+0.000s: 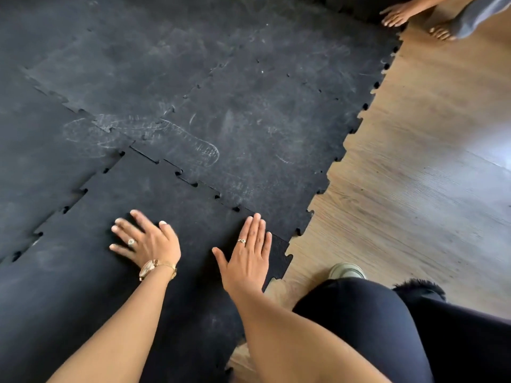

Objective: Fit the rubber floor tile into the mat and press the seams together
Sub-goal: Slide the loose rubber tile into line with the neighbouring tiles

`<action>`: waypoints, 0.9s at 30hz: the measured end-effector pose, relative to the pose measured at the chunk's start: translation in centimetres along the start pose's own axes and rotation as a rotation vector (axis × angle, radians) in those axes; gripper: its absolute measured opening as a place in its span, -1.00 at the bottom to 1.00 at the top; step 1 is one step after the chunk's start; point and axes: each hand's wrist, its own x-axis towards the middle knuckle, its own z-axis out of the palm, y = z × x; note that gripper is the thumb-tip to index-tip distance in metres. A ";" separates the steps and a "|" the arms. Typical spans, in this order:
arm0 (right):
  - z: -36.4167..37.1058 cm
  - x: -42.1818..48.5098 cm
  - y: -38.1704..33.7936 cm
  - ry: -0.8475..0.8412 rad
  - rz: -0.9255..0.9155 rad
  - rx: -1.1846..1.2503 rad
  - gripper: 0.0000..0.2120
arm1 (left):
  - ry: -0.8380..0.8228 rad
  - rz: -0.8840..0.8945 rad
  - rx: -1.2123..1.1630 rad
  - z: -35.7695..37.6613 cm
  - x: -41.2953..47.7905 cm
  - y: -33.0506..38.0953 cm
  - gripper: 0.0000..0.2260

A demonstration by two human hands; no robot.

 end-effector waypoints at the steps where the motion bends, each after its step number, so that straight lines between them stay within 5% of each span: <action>1: 0.2 -1.3 0.1 -0.005 0.118 0.071 -0.05 | 0.019 0.141 -0.005 -0.5 -0.1 1.1 -0.41; 4: 0.5 -4.5 -0.1 -0.038 0.435 0.275 0.12 | -0.144 0.710 -0.052 -0.7 -1.6 6.0 -0.42; 6: 0.5 -5.0 -0.2 -0.045 0.488 0.338 0.20 | -0.342 0.915 -0.056 -0.1 -3.1 9.1 -0.38; 8: 0.3 -4.8 -0.1 -0.062 0.487 0.379 0.25 | -0.362 1.005 0.048 0.2 -4.5 10.8 -0.44; 17: -0.2 -4.8 0.1 -0.081 0.455 0.397 0.28 | -0.350 1.058 0.171 -0.7 -3.5 13.2 -0.66; 27: -1.1 -3.4 -0.3 -0.280 0.513 0.293 0.26 | -0.517 0.844 0.455 -0.3 -4.1 17.1 -0.73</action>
